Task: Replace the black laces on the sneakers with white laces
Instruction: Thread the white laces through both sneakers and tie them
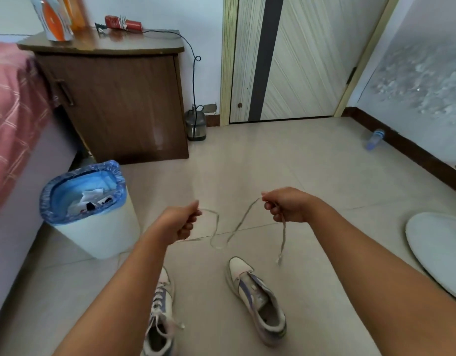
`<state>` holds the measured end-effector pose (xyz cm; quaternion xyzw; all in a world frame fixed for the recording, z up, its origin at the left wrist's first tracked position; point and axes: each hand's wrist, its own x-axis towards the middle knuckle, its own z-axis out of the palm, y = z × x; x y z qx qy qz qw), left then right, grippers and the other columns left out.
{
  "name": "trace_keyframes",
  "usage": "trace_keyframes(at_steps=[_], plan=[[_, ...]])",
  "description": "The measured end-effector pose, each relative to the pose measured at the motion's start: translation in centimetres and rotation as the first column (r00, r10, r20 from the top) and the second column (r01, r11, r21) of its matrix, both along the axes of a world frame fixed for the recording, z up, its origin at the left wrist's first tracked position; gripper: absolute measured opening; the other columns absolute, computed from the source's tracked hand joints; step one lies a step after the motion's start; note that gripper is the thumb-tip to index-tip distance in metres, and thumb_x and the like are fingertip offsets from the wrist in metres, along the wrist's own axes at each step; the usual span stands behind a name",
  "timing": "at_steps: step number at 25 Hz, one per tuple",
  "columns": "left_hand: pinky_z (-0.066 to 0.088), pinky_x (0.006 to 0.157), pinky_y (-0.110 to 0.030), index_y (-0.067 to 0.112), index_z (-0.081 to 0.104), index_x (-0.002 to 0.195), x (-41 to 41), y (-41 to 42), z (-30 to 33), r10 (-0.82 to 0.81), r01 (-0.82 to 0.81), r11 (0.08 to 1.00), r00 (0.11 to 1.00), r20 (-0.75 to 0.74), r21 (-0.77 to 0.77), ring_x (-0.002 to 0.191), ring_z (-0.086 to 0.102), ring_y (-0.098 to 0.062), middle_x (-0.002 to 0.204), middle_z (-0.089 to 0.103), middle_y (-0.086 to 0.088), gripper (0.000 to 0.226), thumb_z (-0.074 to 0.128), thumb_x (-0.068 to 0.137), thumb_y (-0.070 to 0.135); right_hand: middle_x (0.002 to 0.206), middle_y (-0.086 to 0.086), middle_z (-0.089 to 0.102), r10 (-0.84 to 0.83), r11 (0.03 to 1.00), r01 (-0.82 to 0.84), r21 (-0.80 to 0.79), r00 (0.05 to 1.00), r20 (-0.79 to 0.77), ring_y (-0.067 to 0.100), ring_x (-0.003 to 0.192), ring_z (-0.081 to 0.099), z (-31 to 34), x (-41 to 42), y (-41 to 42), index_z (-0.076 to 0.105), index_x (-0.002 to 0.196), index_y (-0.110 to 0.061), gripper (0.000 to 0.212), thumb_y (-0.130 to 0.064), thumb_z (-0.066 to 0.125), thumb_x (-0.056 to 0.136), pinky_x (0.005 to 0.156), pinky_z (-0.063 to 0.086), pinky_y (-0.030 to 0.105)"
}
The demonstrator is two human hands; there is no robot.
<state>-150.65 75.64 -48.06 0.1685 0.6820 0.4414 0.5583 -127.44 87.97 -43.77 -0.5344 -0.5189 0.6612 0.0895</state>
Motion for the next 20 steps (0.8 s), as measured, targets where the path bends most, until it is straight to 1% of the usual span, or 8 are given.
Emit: trace_keyframes(at_steps=[2,4,5,9,11,14,17,20], plan=[[0.019,0.029,-0.010,0.010,0.054,0.074,3.4,1.9,1.6,-0.075,0.066,0.997,0.970,0.229,0.045,0.030,0.029,-0.003,0.053,0.042,0.003,0.040,0.041,0.099,0.038,0.062,0.001,0.044,0.073,0.997,-0.073,0.001,0.997,-0.006,0.008,0.045,0.034,0.0,-2.6,-1.1,0.053,0.083,-0.012,0.018,-0.021,0.050,0.097,0.045,0.032,0.020],[0.020,0.028,-0.010,0.011,0.054,0.073,5.6,2.8,1.6,-0.097,0.088,0.995,0.945,0.313,0.040,0.028,0.029,-0.003,0.046,0.045,0.005,0.041,0.042,0.099,0.040,0.061,0.000,0.044,0.133,0.991,-0.133,0.026,0.991,0.002,0.008,0.047,0.034,0.1,-4.3,-2.1,0.058,0.083,-0.009,0.020,-0.022,0.052,0.096,0.046,0.032,0.021],[0.020,0.028,-0.011,0.011,0.054,0.072,6.1,3.1,1.4,-0.062,0.055,0.998,0.945,0.321,0.031,0.028,0.029,-0.003,0.045,0.044,0.005,0.038,0.046,0.098,0.038,0.061,0.000,0.044,0.142,0.989,-0.142,0.038,0.990,0.011,0.009,0.048,0.035,0.1,-4.9,-2.6,0.060,0.082,-0.008,0.021,-0.023,0.053,0.096,0.047,0.033,0.021],[0.020,0.029,-0.011,0.012,0.050,0.065,6.1,3.8,0.5,0.116,-0.120,0.993,0.949,0.293,-0.004,0.031,0.028,-0.005,0.054,0.040,0.004,0.030,0.061,0.091,0.022,0.065,0.003,0.053,0.133,0.988,-0.137,0.074,0.989,0.060,0.012,0.055,0.045,0.0,-5.8,-3.6,0.060,0.081,-0.009,0.018,-0.021,0.055,0.094,0.055,0.041,0.024],[0.020,0.030,-0.010,0.012,0.051,0.066,5.6,4.0,0.0,0.198,-0.204,0.979,0.935,0.295,-0.009,0.036,0.029,-0.006,0.057,0.044,0.003,0.027,0.062,0.090,0.018,0.066,0.001,0.055,0.183,0.975,-0.194,0.109,0.978,0.100,0.012,0.059,0.048,0.1,-5.7,-3.7,0.063,0.083,-0.012,0.016,-0.023,0.057,0.094,0.061,0.044,0.025],[0.020,0.030,-0.008,0.011,0.052,0.070,3.2,3.7,-1.3,0.358,-0.366,0.930,0.897,0.261,-0.018,0.031,0.030,-0.006,0.060,0.048,0.000,0.022,0.062,0.089,0.012,0.068,0.000,0.058,0.286,0.937,-0.316,0.150,0.939,0.192,0.012,0.066,0.051,0.8,-4.6,-3.1,0.069,0.087,-0.013,0.014,-0.022,0.059,0.092,0.068,0.045,0.027],[0.021,0.030,-0.009,0.008,0.051,0.069,-0.7,2.5,-4.0,0.473,-0.467,0.881,0.869,0.147,-0.075,0.038,0.032,-0.010,0.061,0.051,-0.003,0.021,0.064,0.086,0.008,0.068,-0.001,0.060,0.387,0.899,-0.425,0.101,0.882,0.267,0.012,0.066,0.052,1.7,-1.7,-1.8,0.071,0.092,-0.011,0.016,-0.023,0.060,0.092,0.071,0.043,0.027],[0.022,0.031,-0.008,0.007,0.052,0.071,-3.1,1.4,-6.2,0.526,-0.516,0.848,0.847,0.080,-0.119,0.044,0.031,-0.012,0.063,0.053,-0.004,0.018,0.064,0.085,0.007,0.064,-0.001,0.056,0.458,0.877,-0.481,-0.016,0.825,0.331,0.011,0.062,0.050,1.8,1.8,-0.8,0.071,0.091,-0.010,0.018,-0.023,0.059,0.092,0.072,0.041,0.028]])
